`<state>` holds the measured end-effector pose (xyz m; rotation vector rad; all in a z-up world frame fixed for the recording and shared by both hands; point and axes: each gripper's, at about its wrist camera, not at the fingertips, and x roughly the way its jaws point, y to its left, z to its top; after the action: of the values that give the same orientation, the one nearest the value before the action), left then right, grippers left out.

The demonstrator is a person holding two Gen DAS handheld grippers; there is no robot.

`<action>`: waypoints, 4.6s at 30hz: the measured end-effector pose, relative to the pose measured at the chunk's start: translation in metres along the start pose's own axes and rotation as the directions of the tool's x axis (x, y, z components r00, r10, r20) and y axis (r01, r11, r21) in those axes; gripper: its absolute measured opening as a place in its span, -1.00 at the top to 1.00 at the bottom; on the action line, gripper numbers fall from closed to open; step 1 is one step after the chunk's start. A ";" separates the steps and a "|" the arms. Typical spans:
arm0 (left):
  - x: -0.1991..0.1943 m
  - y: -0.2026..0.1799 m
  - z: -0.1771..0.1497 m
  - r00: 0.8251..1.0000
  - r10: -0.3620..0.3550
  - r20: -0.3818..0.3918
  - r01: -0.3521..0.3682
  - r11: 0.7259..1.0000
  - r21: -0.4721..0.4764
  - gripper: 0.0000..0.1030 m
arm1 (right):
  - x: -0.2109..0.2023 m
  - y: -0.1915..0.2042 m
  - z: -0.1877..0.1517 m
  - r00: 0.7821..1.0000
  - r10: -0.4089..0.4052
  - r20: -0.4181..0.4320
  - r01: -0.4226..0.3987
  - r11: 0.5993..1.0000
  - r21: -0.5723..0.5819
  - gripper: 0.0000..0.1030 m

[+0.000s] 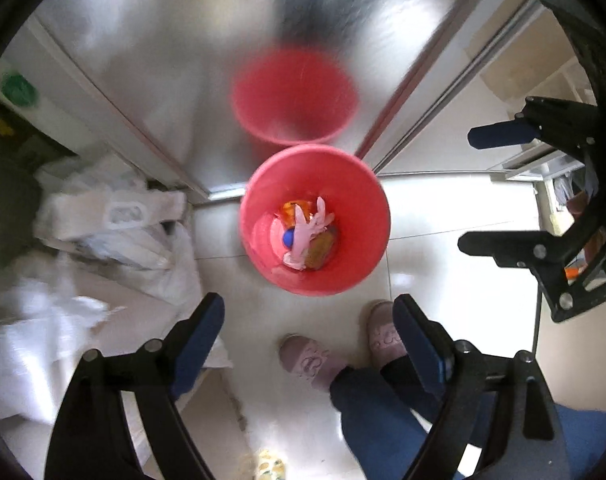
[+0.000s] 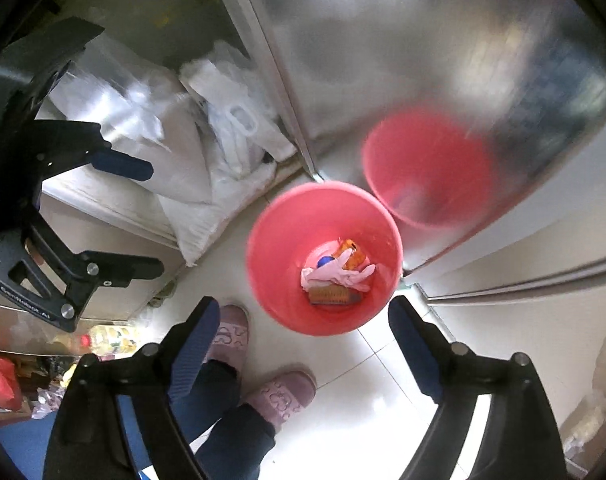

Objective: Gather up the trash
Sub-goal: 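Raise both tools back up to the counter, then grasp the clear plastic bottle with the right tool while the left tool grasps the pink bag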

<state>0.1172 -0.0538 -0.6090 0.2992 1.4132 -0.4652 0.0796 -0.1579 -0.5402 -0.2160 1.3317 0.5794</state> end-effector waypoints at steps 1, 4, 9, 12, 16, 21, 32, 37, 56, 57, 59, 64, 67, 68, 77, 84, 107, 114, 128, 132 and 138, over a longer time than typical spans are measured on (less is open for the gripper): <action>-0.024 -0.005 0.001 1.000 0.017 0.018 -0.017 1.000 0.016 -0.64 | -0.014 0.005 0.001 1.000 0.006 0.011 -0.006 1.000 0.002 -0.72; -0.085 -0.012 0.004 0.998 -0.007 0.065 0.007 1.000 0.006 -0.64 | -0.062 0.023 0.007 0.999 0.009 0.047 -0.009 1.000 -0.005 -0.77; -0.172 -0.017 0.005 0.992 0.021 0.127 -0.017 0.999 -0.030 -0.64 | -0.138 0.048 0.018 0.995 0.002 0.100 0.000 1.000 -0.018 -0.88; -0.225 -0.023 0.005 0.986 0.048 0.159 -0.041 0.998 -0.048 -0.64 | -0.179 0.059 0.026 0.992 0.006 0.126 -0.004 1.000 -0.018 -0.93; -0.274 -0.027 0.003 0.979 0.076 0.191 -0.063 0.995 -0.074 -0.64 | -0.230 0.067 0.037 0.984 0.003 0.178 -0.001 1.000 -0.012 -0.99; -0.327 -0.032 0.006 0.967 0.101 0.232 -0.079 0.991 -0.104 -0.64 | -0.285 0.076 0.058 0.970 -0.017 0.243 0.024 0.999 -0.025 -0.99; -0.415 -0.016 0.036 0.919 0.181 0.350 -0.141 0.980 -0.138 -0.64 | -0.373 0.091 0.105 0.915 -0.037 0.401 0.076 0.994 -0.081 -0.99; -0.440 0.017 0.058 0.902 0.213 0.377 -0.148 0.970 -0.193 -0.64 | -0.391 0.083 0.141 0.889 -0.052 0.455 0.100 0.991 -0.084 -0.99; -0.465 0.188 0.169 0.904 0.176 0.390 -0.073 0.962 -0.264 -0.64 | -0.377 0.066 0.330 0.894 -0.084 0.440 0.123 0.990 -0.061 -0.99; -0.462 0.200 0.175 0.907 0.176 0.382 -0.071 0.959 -0.274 -0.64 | -0.373 0.065 0.339 0.897 -0.085 0.433 0.121 0.991 -0.057 -0.99; -0.457 0.215 0.182 0.913 0.174 0.368 -0.065 0.955 -0.290 -0.64 | -0.365 0.064 0.354 0.906 -0.082 0.416 0.115 0.992 -0.056 -0.99; -0.435 0.257 0.200 0.936 0.163 0.313 -0.059 0.947 -0.315 -0.64 | -0.338 0.059 0.390 0.933 -0.066 0.355 0.096 0.993 -0.069 -0.99; -0.421 0.275 0.206 0.948 0.160 0.275 -0.061 0.940 -0.335 -0.64 | -0.316 0.055 0.408 0.953 -0.044 0.299 0.067 0.996 -0.065 -0.94; -0.417 0.280 0.208 0.951 0.158 0.267 -0.060 0.938 -0.342 -0.64 | -0.309 0.054 0.413 0.959 -0.045 0.279 0.065 0.996 -0.062 -0.89; -0.388 0.311 0.201 0.971 0.160 0.179 -0.078 0.914 -0.397 -0.64 | -0.258 0.049 0.449 0.991 -0.058 0.122 0.068 0.995 -0.076 -0.65; -0.372 0.321 0.192 0.978 0.160 0.134 -0.091 0.905 -0.415 -0.64 | -0.238 0.050 0.458 0.995 -0.087 0.054 0.094 0.986 -0.135 -0.47; -0.361 0.316 0.199 0.987 0.077 0.138 -0.016 0.918 -0.396 -0.64 | -0.231 0.041 0.444 0.996 -0.077 0.050 0.080 0.994 -0.077 -0.29; -0.358 0.314 0.216 0.987 0.039 0.157 0.027 0.915 -0.402 -0.64 | -0.288 0.023 0.419 0.989 -0.074 0.129 0.068 0.996 0.053 -0.28; -0.314 0.308 0.268 0.994 0.016 0.109 0.032 0.907 -0.421 -0.64 | -0.321 -0.008 0.364 0.982 -0.147 0.121 0.124 0.975 0.183 -0.29; -0.308 0.299 0.273 0.995 0.037 0.091 0.004 0.910 -0.414 -0.54 | -0.324 -0.009 0.356 0.981 -0.156 0.116 0.131 0.971 0.198 -0.29; -0.311 0.275 0.283 0.994 0.059 0.088 -0.023 0.930 -0.366 0.20 | -0.325 -0.015 0.348 0.982 -0.146 0.118 0.114 0.964 0.240 -0.29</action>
<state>0.4681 0.0952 -0.2824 0.0031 1.3647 -0.1723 0.3438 -0.0964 -0.1484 -0.0700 1.2321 0.3169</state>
